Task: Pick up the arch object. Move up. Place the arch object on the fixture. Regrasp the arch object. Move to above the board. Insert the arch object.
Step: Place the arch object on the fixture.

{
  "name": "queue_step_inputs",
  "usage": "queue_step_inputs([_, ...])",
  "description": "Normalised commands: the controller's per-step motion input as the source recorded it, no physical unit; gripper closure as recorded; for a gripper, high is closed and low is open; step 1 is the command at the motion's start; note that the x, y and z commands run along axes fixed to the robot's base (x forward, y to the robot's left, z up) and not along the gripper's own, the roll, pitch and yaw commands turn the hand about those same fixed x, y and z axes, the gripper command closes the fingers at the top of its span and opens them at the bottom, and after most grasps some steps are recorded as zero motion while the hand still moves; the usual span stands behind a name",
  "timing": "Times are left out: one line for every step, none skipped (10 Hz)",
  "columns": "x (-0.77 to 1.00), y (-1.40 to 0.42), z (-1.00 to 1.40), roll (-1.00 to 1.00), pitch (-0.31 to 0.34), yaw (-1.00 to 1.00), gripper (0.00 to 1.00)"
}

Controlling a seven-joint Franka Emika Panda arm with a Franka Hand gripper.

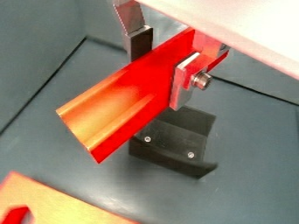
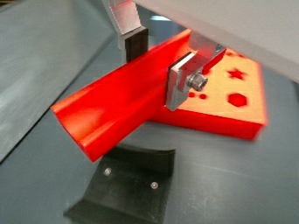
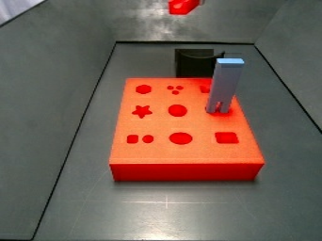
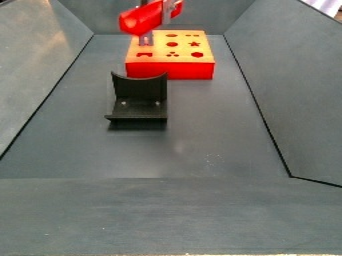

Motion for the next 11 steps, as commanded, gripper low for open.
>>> queue_step_inputs([0.59,0.36,-0.15,-1.00,0.142,0.85,1.00])
queue_step_inputs([0.48,0.16,-0.07,-1.00,0.182,0.75,1.00])
queue_step_inputs([0.38,0.12,-0.04,-1.00,0.229,0.70,1.00])
queue_step_inputs([0.26,0.09,-0.02,-1.00,0.294,0.61,1.00])
queue_step_inputs([0.21,0.07,-0.02,-1.00,0.326,0.56,1.00])
queue_step_inputs([0.11,0.05,-0.02,-1.00,0.410,0.43,1.00])
queue_step_inputs([0.07,0.05,-0.01,-1.00,0.445,0.38,1.00])
queue_step_inputs([0.06,0.04,-0.01,-0.90,0.471,0.22,1.00])
queue_step_inputs([0.07,0.04,-0.02,-0.78,0.450,0.13,1.00])
queue_step_inputs([0.10,0.04,-0.02,-0.48,0.380,-0.06,1.00])
queue_step_inputs([0.09,0.04,-0.02,-0.34,0.324,-0.13,1.00])
